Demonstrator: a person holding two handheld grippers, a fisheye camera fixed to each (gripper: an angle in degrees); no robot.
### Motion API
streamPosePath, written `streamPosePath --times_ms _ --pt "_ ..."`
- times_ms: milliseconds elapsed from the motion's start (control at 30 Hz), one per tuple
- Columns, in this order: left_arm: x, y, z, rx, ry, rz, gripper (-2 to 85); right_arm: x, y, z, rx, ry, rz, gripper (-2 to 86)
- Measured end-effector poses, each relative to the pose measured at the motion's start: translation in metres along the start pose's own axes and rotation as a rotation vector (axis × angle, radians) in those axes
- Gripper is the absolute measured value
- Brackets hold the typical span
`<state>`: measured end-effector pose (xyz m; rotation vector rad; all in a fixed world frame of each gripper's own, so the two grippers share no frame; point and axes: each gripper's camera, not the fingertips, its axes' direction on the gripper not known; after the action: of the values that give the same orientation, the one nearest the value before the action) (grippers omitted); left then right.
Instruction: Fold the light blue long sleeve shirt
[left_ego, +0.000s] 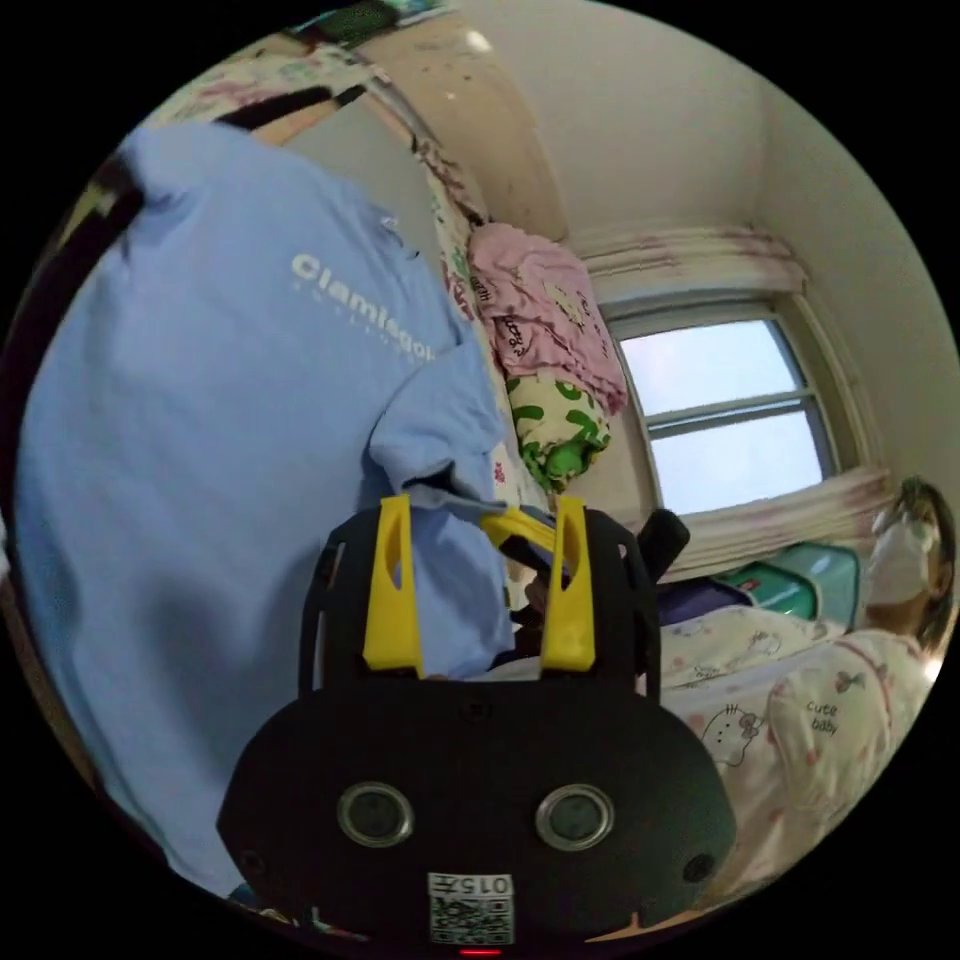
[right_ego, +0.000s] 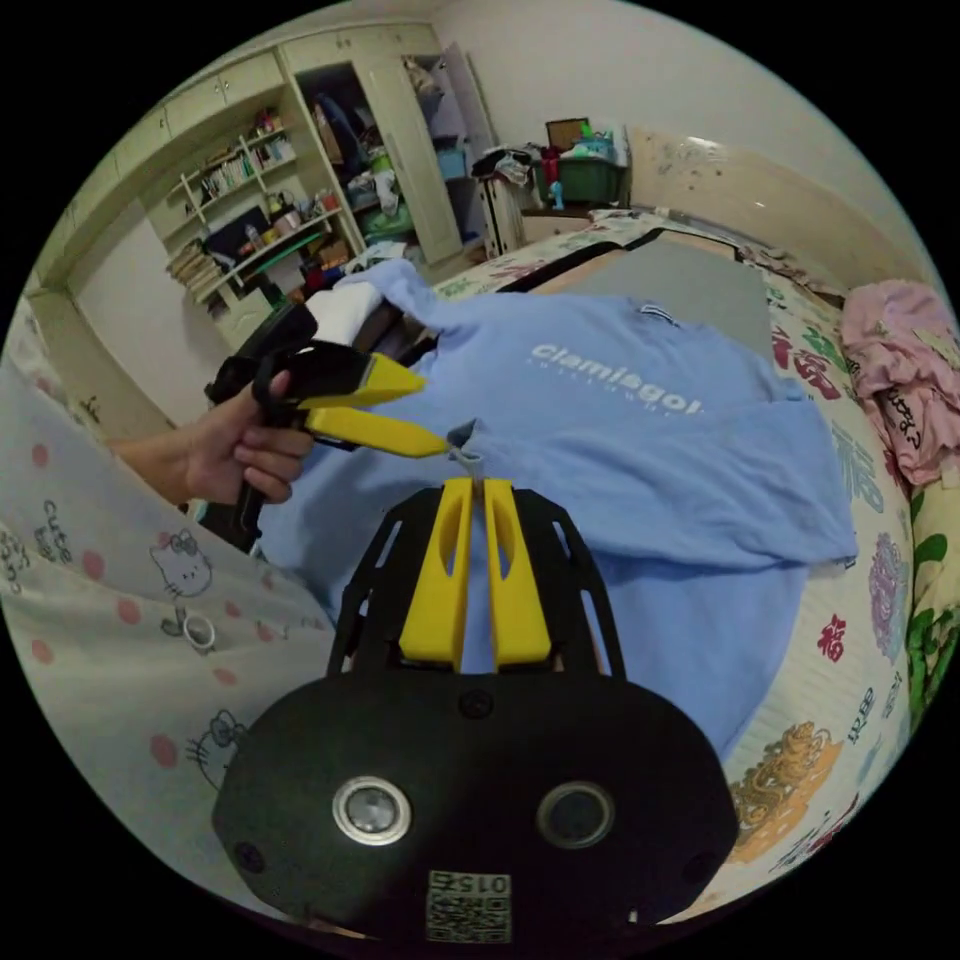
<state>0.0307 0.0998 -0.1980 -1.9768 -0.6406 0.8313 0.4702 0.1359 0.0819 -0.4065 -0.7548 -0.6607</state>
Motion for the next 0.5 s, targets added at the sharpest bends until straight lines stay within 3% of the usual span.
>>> streamPosePath --times_ms 233,367,500 --pt "-0.046 0.025 0.044 0.006 -0.02 -0.034 14.3 0.015 0.073 0.072 -0.115 -0.02 0.014 0.5" --pt "-0.058 0.037 0.066 -0.019 -0.093 0.005 9.9 0.008 0.109 0.126 -0.249 0.053 -0.095 0.7" --pt "-0.085 0.047 0.092 -0.074 -0.013 -0.019 1.8 -0.002 0.152 0.186 -0.415 0.161 -0.225 1.2"
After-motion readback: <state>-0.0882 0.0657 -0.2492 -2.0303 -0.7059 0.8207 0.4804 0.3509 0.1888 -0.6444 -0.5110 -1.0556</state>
